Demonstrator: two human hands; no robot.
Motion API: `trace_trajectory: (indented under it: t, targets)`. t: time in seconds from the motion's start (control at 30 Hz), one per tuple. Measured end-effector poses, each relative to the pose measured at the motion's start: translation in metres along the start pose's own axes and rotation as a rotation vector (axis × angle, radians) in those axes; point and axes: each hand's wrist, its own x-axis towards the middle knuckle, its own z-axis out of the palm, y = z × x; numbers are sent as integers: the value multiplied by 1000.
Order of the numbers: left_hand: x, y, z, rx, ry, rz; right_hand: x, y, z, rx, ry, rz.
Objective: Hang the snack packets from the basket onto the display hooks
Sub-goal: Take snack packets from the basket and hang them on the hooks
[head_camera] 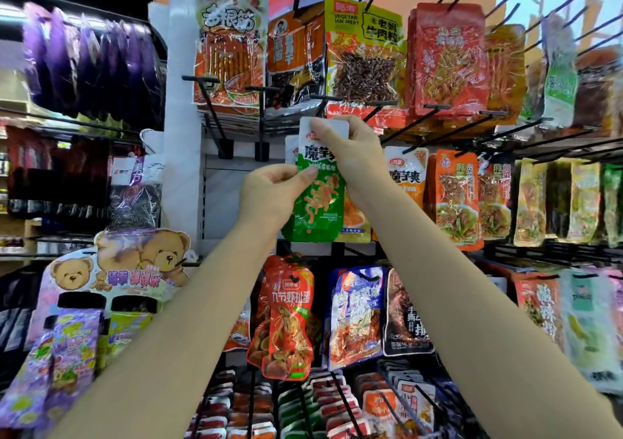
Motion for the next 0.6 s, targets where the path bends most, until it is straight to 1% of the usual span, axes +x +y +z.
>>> trace_trajectory:
  t: [0.17, 0.37, 0.53, 0.6]
  targets:
    - [1, -3, 3, -39, 19, -18, 6, 4, 1, 56, -25, -36]
    - [1, -7, 5, -53, 71, -15, 10, 6, 4, 112, -23, -13]
    - [0, -8, 5, -44, 85, -13, 9, 0, 3, 175, 27, 119]
    - [-1, -9, 5, -32, 92, -5, 10, -2, 6, 175, 33, 138]
